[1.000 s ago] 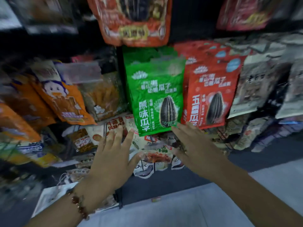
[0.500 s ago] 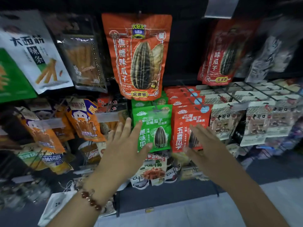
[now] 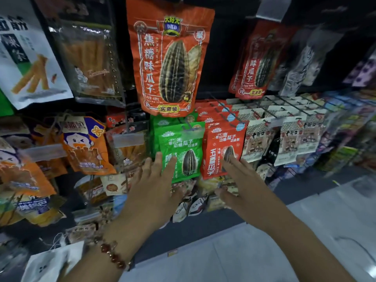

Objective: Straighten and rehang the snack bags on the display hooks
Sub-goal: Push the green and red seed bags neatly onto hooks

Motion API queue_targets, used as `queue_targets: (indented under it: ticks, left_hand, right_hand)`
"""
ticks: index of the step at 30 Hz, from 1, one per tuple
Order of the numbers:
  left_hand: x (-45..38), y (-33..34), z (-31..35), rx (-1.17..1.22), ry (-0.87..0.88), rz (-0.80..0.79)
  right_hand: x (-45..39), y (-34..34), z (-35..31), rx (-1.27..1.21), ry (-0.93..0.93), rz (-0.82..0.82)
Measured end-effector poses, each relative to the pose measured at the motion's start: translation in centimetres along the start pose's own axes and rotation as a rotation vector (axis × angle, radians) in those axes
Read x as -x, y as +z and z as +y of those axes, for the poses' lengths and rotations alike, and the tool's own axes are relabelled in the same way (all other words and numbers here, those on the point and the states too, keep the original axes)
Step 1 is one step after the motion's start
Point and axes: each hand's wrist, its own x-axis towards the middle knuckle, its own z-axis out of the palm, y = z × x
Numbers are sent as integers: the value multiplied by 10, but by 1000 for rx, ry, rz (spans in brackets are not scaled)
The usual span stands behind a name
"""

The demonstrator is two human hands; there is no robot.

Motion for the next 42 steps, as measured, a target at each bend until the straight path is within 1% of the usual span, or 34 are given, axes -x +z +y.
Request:
queue_targets:
  ticks: [6, 11, 15, 19, 22, 26, 30, 33, 34, 36, 37, 40, 42]
  left_hand:
    - [-20, 3, 4, -50, 7, -20]
    - [-52, 16, 20, -102, -30, -40]
    - [-89, 29, 54, -94, -54, -58]
    - [-129, 44, 96, -71, -47, -88]
    - [-153, 55, 116, -63, -101, -62]
    - [-164, 60, 116, -83, -154, -3]
    - [-149, 71, 97, -107, -111, 51]
    - [-140, 79, 79, -101, -145, 41]
    - [-138, 83, 70, -106, -166, 34]
    - [-138, 86, 51, -100, -181, 72]
    - [-138, 85, 44, -112, -179, 100]
    - [-142, 98, 21, -24, -171, 73]
    - [-148, 104, 8, -37, -117, 96]
  right_hand:
    - [-21, -10, 21, -12, 27, 15]
    - [-46, -24, 58, -55, 16, 23]
    - [-71, -36, 104, -119, -24, -16]
    - [-102, -47, 156, -146, -15, 13]
    - [-128, -44, 175, -128, -63, -53]
    - [-156, -22, 162, -170, -219, -160]
    - [-175, 6, 139, -177, -338, -270]
    - [-191, 20, 131, -167, -339, -315]
    - [-196, 25, 128, -166, -329, -313]
    - [-204, 33, 118, -169, -306, -292]
    - [-205, 37, 112, -167, -296, -288]
    - [-205, 53, 100, -179, -292, -263]
    - [-206, 61, 94, -162, -265, -235]
